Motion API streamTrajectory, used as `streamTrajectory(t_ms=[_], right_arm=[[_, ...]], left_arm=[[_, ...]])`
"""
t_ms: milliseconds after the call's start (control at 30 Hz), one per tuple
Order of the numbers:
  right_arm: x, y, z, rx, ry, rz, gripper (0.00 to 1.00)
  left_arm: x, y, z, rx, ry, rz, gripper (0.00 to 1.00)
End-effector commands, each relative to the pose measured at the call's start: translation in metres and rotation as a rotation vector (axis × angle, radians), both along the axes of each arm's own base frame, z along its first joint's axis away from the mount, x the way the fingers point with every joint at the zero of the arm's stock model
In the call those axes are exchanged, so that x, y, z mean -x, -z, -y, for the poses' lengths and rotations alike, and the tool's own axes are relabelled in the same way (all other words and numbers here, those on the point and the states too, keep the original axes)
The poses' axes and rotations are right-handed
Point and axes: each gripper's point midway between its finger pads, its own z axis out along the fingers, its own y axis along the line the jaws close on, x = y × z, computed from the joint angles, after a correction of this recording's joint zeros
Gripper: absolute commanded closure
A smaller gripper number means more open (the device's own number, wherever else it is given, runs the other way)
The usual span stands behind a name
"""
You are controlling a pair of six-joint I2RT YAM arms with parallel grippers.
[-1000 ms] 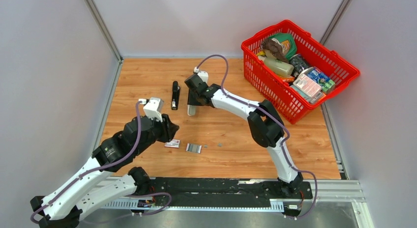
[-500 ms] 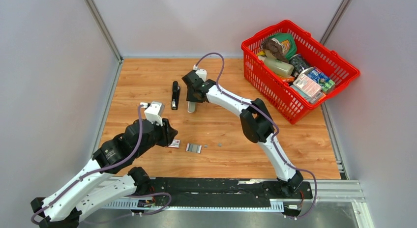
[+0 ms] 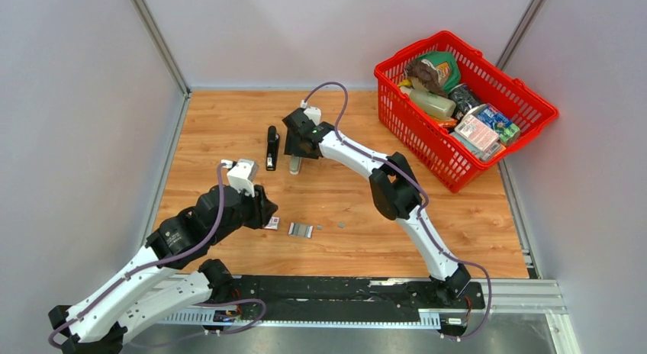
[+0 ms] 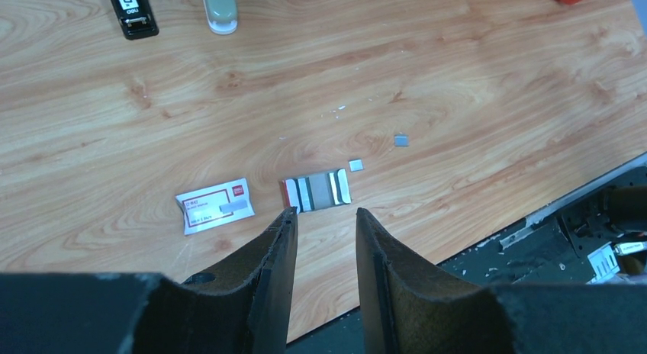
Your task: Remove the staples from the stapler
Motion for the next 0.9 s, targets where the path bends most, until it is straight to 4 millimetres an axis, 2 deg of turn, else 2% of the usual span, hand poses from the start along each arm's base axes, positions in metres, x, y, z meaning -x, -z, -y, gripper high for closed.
streamTrajectory(t_ms=[0, 200, 367, 467, 500, 667, 867], right_arm=[[-0.007, -0.054, -0.006, -0.094, -0.01, 0.082, 0.36], [0.023, -0.096, 0.019, -0.123, -0.048, 0.128, 0.32], [0.063, -0.108, 0.049, -0.118, -0.122, 0.131, 0.3], [0.089, -0.101, 0.068, -0.075, -0.186, 0.102, 0.3], [0.1, -0.092, 0.078, -0.036, -0.206, 0.081, 0.3], [0.137, -0.078, 0.112, 0.116, -0.312, 0.084, 0.29], [0.176, -0.073, 0.134, 0.238, -0.47, 0.128, 0.26]], left_arm=[[-0.001, -0.008, 0.004, 0.009, 0.015, 0.014, 0.59], [-0.005, -0.007, -0.006, -0.034, -0.027, 0.016, 0.58], [-0.009, 0.016, -0.008, -0.062, -0.077, -0.025, 0.58], [-0.011, 0.024, -0.007, -0.064, -0.092, -0.042, 0.59], [-0.012, 0.027, -0.005, -0.061, -0.093, -0.045, 0.58], [-0.016, 0.034, 0.001, -0.074, -0.093, -0.064, 0.58], [-0.022, 0.037, 0.011, -0.081, -0.072, -0.068, 0.58]])
